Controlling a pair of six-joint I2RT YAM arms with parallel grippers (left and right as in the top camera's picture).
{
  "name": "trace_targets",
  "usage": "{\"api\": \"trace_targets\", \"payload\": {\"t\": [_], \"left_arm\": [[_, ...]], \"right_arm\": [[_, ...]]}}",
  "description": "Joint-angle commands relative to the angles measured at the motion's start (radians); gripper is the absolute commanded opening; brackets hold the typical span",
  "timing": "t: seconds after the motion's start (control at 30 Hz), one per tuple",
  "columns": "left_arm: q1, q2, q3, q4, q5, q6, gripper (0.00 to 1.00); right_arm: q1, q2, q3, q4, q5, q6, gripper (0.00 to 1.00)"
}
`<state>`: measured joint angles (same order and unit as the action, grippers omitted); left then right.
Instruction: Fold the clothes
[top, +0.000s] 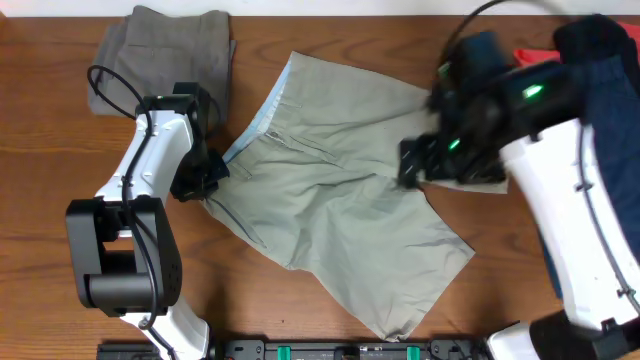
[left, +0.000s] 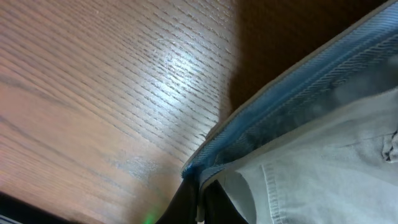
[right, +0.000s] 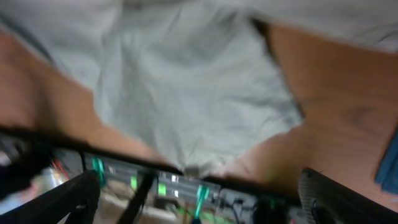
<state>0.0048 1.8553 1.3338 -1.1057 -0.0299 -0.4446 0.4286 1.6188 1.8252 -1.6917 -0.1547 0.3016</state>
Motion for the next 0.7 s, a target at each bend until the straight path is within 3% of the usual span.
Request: {"api": "trace_targets", "payload": {"t": [0.0, 0.4, 0.67], "left_arm": [[0.025, -0.011, -0.002, 0.005, -0.012, 0.005, 0.06], [0.098, -0.011, -0.002, 0.012, -0.004, 0.006, 0.06], [0.158, -0.011, -0.002, 0.029, -0.005, -0.029, 0.06]], "right_arm": [[0.114, -0.065, -0.094, 0.001, 0.052, 0.124, 0.99], [0.597, -0.095, -0.490, 0.313, -0.048, 0.148, 0.96], [0.698, -0.095, -0.684, 0.460, -0.055, 0.269, 0.87]]}}
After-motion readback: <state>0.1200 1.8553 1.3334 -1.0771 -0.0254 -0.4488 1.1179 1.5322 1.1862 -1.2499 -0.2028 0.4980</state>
